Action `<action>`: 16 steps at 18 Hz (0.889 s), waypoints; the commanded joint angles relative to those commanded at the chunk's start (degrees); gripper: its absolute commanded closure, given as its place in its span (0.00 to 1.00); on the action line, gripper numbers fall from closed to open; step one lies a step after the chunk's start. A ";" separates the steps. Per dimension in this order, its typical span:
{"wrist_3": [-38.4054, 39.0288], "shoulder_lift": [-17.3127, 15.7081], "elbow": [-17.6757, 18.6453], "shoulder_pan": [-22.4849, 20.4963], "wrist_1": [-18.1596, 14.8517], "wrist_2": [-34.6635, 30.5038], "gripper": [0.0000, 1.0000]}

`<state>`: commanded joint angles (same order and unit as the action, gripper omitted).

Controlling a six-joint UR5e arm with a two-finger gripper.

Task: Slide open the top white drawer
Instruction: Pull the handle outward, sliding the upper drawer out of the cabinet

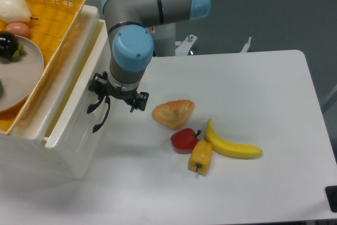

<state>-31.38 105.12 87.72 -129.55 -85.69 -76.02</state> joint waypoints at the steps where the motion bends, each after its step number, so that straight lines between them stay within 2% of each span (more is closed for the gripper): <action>1: -0.09 0.09 -0.09 0.00 0.00 -0.70 0.00; 16: -2.81 1.49 -1.32 -3.69 -0.35 -1.24 0.00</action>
<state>-34.19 106.61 86.40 -133.24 -86.04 -77.26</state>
